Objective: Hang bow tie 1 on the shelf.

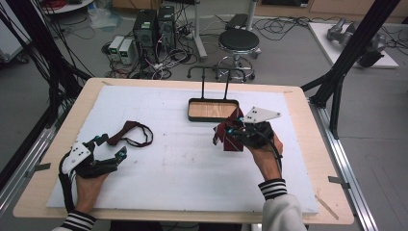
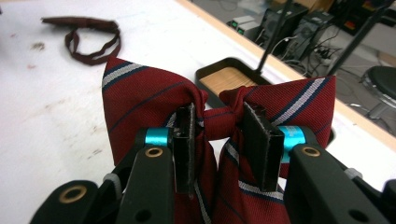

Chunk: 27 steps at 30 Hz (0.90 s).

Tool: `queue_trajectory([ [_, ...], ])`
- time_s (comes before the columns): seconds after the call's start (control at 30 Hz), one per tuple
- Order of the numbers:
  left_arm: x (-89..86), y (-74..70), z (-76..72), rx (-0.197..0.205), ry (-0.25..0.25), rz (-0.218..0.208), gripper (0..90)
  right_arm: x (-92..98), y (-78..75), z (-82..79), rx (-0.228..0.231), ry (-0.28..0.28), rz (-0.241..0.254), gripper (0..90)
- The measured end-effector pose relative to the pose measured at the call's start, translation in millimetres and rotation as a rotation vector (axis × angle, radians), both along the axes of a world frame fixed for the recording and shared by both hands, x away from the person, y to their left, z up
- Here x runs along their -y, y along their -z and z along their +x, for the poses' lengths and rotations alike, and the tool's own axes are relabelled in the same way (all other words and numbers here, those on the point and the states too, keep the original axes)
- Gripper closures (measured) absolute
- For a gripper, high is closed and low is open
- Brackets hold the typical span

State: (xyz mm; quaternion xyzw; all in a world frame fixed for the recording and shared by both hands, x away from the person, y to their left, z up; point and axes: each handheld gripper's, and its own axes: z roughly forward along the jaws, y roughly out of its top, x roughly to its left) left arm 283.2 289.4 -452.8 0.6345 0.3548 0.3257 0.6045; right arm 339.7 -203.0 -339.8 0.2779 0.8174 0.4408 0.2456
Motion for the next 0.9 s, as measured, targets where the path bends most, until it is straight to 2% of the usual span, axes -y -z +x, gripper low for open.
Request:
queue_trajectory([
  [0.17,0.0,0.0,0.0,-0.001,0.000,0.001,13.3,10.2,-9.4,6.7,0.009,0.017,0.050,66.3],
  [0.4,0.2,0.0,0.1,-0.001,-0.001,-0.002,13.3,18.3,-22.3,15.8,0.036,0.039,0.063,66.3],
  [0.53,-0.1,0.0,0.2,-0.001,0.000,0.001,13.3,24.0,-31.2,25.0,0.037,0.067,0.078,66.3],
  [0.67,0.0,-0.1,0.2,-0.001,0.000,0.000,13.3,26.4,-34.0,32.7,0.034,0.081,0.054,66.3],
  [0.9,0.0,-0.2,0.3,-0.001,0.000,0.004,13.3,30.2,-37.6,44.7,0.046,0.102,0.051,66.3],
])
